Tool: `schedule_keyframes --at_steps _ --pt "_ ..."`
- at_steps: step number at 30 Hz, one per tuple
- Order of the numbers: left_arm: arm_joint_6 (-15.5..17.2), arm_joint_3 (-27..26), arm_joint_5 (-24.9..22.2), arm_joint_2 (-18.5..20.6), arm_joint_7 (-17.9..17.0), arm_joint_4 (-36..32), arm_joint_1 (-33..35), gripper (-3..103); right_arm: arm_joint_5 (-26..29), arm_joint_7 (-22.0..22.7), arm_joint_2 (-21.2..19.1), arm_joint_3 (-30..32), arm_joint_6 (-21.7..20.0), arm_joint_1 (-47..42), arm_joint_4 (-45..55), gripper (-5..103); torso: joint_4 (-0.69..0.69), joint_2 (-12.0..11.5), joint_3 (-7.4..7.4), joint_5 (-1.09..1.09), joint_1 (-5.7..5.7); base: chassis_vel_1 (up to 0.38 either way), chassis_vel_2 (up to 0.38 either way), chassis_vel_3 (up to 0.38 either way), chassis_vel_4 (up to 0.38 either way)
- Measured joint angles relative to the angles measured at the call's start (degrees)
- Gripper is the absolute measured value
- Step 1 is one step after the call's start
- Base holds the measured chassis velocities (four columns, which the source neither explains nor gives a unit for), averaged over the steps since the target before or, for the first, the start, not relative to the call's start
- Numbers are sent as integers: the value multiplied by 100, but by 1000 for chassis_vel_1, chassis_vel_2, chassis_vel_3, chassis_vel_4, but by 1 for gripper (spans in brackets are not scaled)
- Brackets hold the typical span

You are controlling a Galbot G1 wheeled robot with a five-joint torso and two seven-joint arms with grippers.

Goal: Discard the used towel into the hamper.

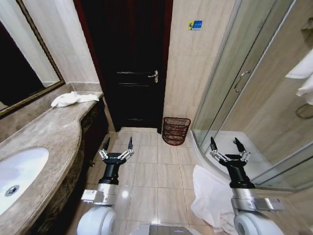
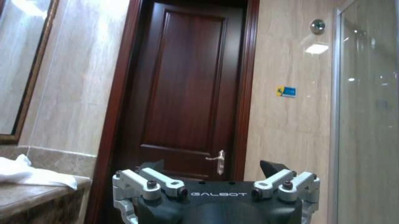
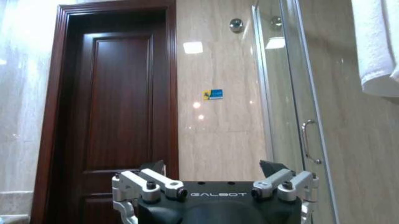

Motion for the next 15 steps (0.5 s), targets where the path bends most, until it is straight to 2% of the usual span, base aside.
schedule_keyframes --at_steps 15 --pt "-12 -27 42 0 17 33 -20 100 -21 -6 13 -52 31 68 -56 100 0 -1 0 0 1 -125 132 129 -129"
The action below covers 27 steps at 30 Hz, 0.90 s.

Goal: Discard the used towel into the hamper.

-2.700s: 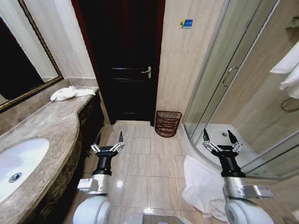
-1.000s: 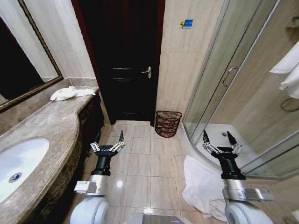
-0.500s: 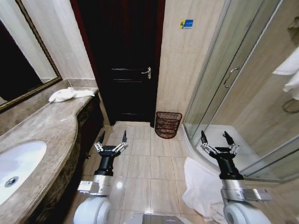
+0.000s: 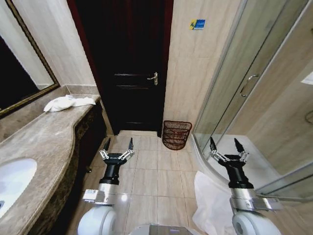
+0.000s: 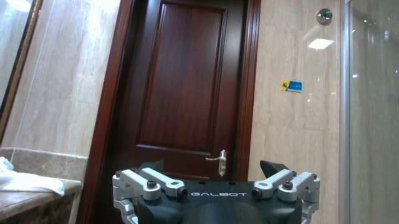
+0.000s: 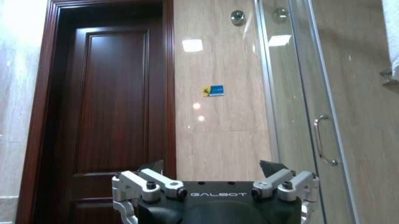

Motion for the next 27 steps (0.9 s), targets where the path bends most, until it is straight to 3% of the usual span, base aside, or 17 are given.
schedule_keyframes --at_steps 27 --pt "-2 44 48 0 1 43 -10 100 -34 -10 0 -50 1 -29 15 100 0 2 0 0 -1 -132 126 124 -127"
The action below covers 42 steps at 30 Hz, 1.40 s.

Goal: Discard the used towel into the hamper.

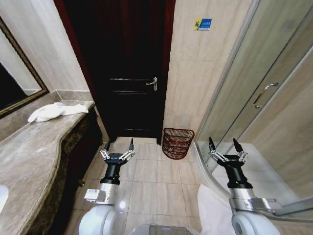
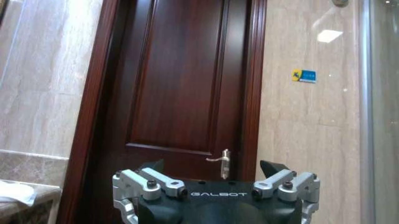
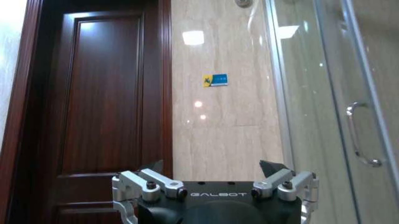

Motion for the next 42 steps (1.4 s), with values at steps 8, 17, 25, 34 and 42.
schedule_keyframes --at_steps 8,17,25,34,42 --pt "0 -11 7 0 0 0 14 100 4 -41 13 -28 6 10 -2 100 0 0 0 0 1 -131 135 137 -131" --pt "7 -18 13 0 -2 -2 11 100 4 -55 31 -43 15 20 -3 100 0 0 0 0 1 -151 153 157 -159" --pt "-6 -11 28 -1 -26 -2 45 100 16 -56 3 -38 20 52 -9 100 1 0 0 1 0 -165 178 168 -180" --pt "16 -78 -86 0 -98 20 25 100 15 -40 -9 -33 203 126 -111 100 -1 -4 2 -1 7 -165 156 148 -144" --pt "110 -65 -272 -1 -175 20 49 100 47 -41 -68 -10 200 173 -98 100 0 0 -1 1 -3 22 -15 -18 29"
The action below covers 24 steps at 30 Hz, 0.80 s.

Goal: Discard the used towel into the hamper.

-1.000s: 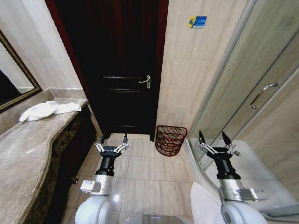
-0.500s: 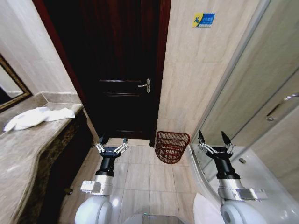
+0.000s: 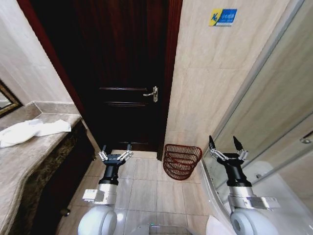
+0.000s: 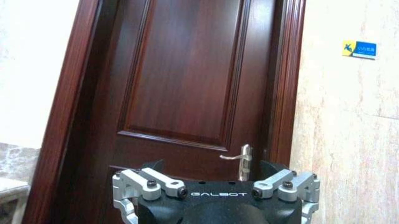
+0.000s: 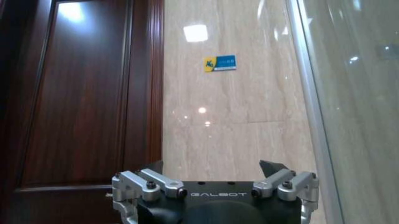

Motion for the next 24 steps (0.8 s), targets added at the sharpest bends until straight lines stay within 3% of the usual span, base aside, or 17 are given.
schedule_keyframes --at_steps 24 --pt "6 -72 47 0 -26 -81 52 100 84 214 -219 -5 -77 205 -52 100 1 0 1 0 4 74 63 62 71"
